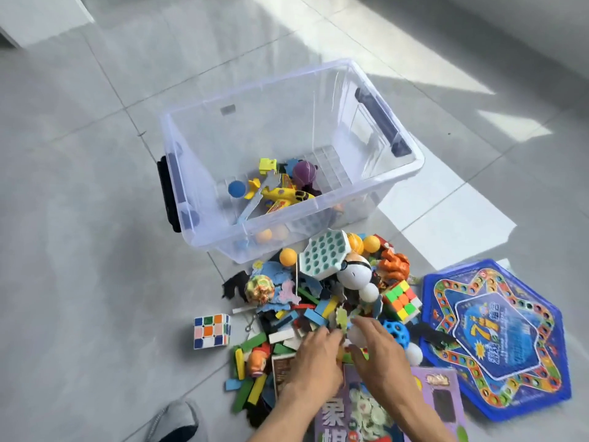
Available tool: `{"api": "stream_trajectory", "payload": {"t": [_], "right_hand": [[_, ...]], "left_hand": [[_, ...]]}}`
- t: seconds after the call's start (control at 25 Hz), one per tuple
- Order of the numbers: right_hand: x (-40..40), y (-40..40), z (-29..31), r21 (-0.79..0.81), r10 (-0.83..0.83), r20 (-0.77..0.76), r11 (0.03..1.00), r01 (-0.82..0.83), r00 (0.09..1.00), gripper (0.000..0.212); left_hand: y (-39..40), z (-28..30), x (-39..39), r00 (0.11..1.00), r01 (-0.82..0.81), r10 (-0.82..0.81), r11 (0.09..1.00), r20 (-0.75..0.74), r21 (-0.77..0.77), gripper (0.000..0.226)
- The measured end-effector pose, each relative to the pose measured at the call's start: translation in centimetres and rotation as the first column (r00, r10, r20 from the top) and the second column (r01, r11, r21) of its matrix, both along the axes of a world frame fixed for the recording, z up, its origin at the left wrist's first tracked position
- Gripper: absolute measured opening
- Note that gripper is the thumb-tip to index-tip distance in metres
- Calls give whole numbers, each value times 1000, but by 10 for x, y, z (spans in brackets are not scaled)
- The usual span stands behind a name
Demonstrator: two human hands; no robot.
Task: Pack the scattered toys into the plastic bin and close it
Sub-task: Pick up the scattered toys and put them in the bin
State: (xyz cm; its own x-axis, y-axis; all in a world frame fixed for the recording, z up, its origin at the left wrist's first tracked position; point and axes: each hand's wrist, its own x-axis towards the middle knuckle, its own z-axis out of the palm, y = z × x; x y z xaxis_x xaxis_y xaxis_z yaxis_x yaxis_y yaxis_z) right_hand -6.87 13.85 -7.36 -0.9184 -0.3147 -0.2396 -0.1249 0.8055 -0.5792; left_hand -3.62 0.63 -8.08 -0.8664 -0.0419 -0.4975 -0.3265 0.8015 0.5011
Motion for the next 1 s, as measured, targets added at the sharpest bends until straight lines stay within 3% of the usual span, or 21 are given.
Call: {"api": "stream_trajectory", "payload": {"t": [0.12,0.2,0.28,0.4,0.52,0.6,0.72,0.8,0.88,0.92,1.0], "right_hand": [[-44,-28,79,-288,-217,-139,942,170,966,42],[-93,-59,135,-469,-261,-251,875,119,932,55],[-136,-79,170,-561,-300,-244,819,118,922,67],[-139,-65,156,-503,-364,-195,834,226,911,51],[-82,-16,93,-324,-437,-102,864,385,894,32],[-46,13,53,-86,-403,-88,914,396,911,32],[-14,33,13,318,-170,-47,932,176,984,41],[-9,35,-3,376,-26,-92,925,59,995,40],[-10,40,-16,355,93,-152,934,-33,984,45],[-9,42,-22,349,135,-165,935,-70,977,49],[-6,48,-30,329,141,-119,940,-95,983,54]], "left_hand": [[-10,29,-7,931,-330,355,918,-86,219,26],[-14,65,-11,785,-520,607,754,-124,401,18],[-28,115,-31,650,-543,731,639,-209,546,23],[-68,168,-89,492,-484,812,555,-314,677,43],[-88,186,-132,417,-477,774,633,-477,610,47],[-66,170,-129,478,-419,663,749,-576,513,35],[-24,117,-95,737,-255,398,912,-546,321,25],[-7,80,-81,826,-130,219,971,-519,203,27],[0,58,-94,850,-2,57,994,-524,106,33],[3,52,-106,876,66,-53,998,-479,9,40],[7,46,-126,922,235,-298,938,-246,-256,54]]}}
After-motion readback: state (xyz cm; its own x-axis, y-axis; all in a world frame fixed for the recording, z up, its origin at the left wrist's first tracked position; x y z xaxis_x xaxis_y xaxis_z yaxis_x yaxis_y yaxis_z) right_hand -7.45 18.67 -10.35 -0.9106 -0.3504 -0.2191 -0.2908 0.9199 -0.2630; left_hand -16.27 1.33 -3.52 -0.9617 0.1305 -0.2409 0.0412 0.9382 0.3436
